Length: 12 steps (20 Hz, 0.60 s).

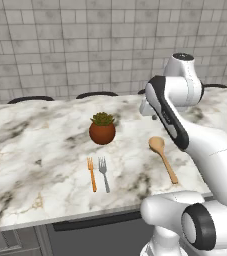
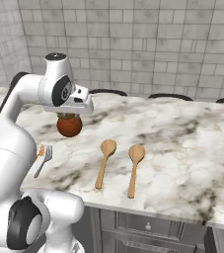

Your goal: Organize the utensils by type. Pick up the wooden spoons from the counter and place them in the open cabinet. Then pick up the metallic utensils from the counter and place them in the open drawer.

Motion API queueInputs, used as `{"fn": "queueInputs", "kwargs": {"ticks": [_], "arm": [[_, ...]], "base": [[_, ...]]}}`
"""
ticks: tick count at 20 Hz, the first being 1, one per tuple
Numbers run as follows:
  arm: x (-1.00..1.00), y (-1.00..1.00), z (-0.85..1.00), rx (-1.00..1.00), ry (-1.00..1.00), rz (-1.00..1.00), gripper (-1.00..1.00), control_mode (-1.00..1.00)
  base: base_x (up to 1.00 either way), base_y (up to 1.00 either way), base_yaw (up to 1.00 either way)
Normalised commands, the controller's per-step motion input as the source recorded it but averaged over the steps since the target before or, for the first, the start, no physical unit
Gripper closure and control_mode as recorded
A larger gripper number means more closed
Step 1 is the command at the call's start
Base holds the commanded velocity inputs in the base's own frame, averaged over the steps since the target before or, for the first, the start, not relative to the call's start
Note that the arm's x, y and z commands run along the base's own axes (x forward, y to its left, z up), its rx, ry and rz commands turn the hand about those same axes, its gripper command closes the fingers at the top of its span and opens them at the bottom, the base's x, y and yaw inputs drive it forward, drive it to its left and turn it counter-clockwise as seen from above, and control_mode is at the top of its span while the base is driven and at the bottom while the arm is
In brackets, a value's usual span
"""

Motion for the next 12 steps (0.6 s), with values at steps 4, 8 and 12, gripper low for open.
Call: {"fn": "queueInputs", "kwargs": {"ticks": [4, 8, 12], "arm": [[0.0, -0.18, -0.17, 0.0, 0.08, -0.01, -1.0, -1.0], [0.0, -0.37, -0.49, 0.0, 0.16, 0.0, -1.0, -1.0], [0.0, -0.26, -0.54, -0.02, 0.1, 0.0, -1.0, -1.0]], "base": [[0.0, 0.0, 0.0], [0.0, 0.0, 0.0], [0.0, 0.0, 0.0]]}}
